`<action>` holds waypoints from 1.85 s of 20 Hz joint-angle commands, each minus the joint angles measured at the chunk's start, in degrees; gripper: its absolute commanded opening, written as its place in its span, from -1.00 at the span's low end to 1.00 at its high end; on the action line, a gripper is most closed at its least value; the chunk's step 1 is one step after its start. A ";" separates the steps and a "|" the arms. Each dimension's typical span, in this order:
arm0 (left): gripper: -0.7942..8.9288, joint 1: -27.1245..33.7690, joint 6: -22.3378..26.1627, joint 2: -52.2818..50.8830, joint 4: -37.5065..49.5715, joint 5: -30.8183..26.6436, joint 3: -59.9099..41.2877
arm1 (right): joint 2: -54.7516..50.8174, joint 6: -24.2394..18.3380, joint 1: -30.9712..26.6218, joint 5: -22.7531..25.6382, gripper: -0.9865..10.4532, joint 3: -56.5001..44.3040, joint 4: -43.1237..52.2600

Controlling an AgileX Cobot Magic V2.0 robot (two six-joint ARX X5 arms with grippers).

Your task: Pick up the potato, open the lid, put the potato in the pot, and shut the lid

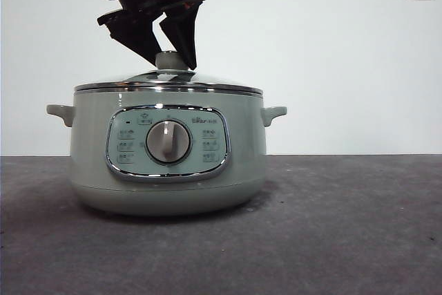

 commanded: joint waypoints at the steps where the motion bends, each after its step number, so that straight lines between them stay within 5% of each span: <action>1: 0.65 0.24 -0.79 -1.60 -3.13 0.35 -0.31 | -0.07 0.68 0.04 -0.20 0.22 -0.59 -1.33; 7: 0.65 0.15 1.51 -12.55 -15.91 1.05 -0.28 | -0.07 1.79 0.04 -0.20 0.22 -0.59 -1.33; 11: 0.65 -1.22 1.75 -21.46 -29.05 9.62 -0.28 | 0.02 3.52 0.04 -0.22 0.22 -0.59 -1.33; 16: 0.65 -5.53 1.95 -30.58 -36.37 8.94 -0.31 | 0.04 3.67 0.04 -0.20 0.22 -0.59 -1.33; 17: 0.52 -6.21 2.19 -32.04 -36.35 8.90 -0.31 | 0.07 3.43 0.07 -1.09 -0.08 -0.59 -1.36; 18: -0.22 -6.54 2.27 -33.00 -36.37 8.87 -0.31 | 0.04 1.66 0.07 -3.13 -1.00 -0.59 -1.36; 19: -0.77 -6.62 1.38 -34.07 -36.30 8.68 -0.31 | 0.00 1.44 0.07 -3.43 -0.89 -0.59 -1.07; 20: -0.90 -6.62 1.51 -34.95 -36.24 7.93 -0.31 | 0.00 1.46 0.07 -2.82 -0.84 -0.59 -1.09; 34: -0.84 -4.52 0.26 -33.16 -32.83 6.12 -0.35 | 0.07 1.64 0.04 2.21 -0.82 -0.59 -1.22; 37: -0.84 1.16 10.67 -35.69 -26.84 5.44 -3.48 | 0.07 1.64 0.04 2.23 -0.82 -0.59 -1.22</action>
